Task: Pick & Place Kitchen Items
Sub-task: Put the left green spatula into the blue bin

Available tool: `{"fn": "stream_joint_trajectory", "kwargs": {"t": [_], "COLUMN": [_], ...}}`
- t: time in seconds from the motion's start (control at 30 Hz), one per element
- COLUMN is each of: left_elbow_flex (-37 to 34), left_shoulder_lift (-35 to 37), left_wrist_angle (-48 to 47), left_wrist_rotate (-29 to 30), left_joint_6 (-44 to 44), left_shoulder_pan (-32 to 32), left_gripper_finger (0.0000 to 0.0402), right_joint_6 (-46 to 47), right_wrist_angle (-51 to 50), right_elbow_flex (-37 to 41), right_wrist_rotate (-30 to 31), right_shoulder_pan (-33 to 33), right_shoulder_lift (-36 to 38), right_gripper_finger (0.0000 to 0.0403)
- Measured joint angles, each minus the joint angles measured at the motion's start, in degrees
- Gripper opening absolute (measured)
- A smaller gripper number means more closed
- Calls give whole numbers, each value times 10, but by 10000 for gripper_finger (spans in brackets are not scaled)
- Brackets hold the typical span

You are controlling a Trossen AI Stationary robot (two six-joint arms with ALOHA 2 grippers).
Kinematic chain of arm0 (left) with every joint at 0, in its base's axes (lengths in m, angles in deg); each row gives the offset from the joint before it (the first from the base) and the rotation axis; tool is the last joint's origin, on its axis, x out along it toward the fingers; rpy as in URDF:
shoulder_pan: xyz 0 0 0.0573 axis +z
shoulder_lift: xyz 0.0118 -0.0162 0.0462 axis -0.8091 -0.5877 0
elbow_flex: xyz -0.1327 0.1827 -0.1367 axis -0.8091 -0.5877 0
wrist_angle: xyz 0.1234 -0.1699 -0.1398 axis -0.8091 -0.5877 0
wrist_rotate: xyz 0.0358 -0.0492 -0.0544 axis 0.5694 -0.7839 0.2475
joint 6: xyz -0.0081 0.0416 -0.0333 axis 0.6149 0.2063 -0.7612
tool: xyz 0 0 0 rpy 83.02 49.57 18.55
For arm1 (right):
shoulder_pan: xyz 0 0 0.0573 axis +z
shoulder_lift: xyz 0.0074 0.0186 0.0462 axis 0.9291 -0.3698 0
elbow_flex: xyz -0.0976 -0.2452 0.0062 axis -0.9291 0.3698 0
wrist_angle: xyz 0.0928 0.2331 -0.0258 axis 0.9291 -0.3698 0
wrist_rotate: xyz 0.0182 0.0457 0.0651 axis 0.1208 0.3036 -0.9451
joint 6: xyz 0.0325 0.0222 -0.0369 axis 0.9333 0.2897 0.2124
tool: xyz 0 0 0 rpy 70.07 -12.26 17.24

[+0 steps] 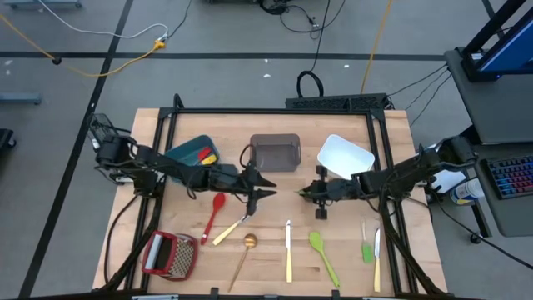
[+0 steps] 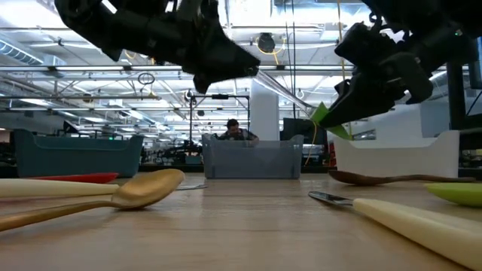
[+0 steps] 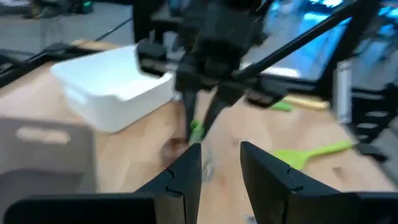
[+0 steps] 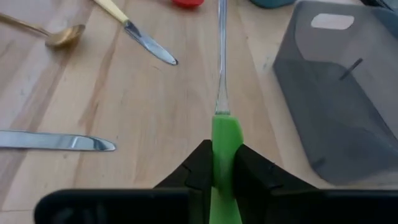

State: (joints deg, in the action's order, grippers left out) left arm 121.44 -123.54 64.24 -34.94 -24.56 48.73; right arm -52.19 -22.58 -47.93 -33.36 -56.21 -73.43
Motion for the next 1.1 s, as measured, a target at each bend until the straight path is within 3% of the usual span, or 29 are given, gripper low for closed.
{"fn": "stream_joint_trajectory", "kwargs": {"t": [0.2,0.37,0.53,0.93,1.1], "left_elbow_flex": [-1,-1,-1,-1,-1], "left_shoulder_lift": [0,0,0,0,0], "left_wrist_angle": [-24,-18,-14,-10,-10], "left_wrist_rotate": [45,48,65,70,71], "left_joint_6": [16,28,32,59,59], "left_shoulder_pan": [0,0,0,1,2], "left_gripper_finger": [115,115,109,10,33], "right_joint_6": [-11,-34,-41,-40,-39], "right_wrist_angle": [7,28,33,34,34], "right_elbow_flex": [0,0,-1,-1,-1], "right_wrist_rotate": [-29,-33,-79,-87,-87], "right_shoulder_pan": [-25,-41,-60,-73,-73], "right_shoulder_lift": [0,0,0,0,0], "right_gripper_finger": [34,41,35,39,37]}}
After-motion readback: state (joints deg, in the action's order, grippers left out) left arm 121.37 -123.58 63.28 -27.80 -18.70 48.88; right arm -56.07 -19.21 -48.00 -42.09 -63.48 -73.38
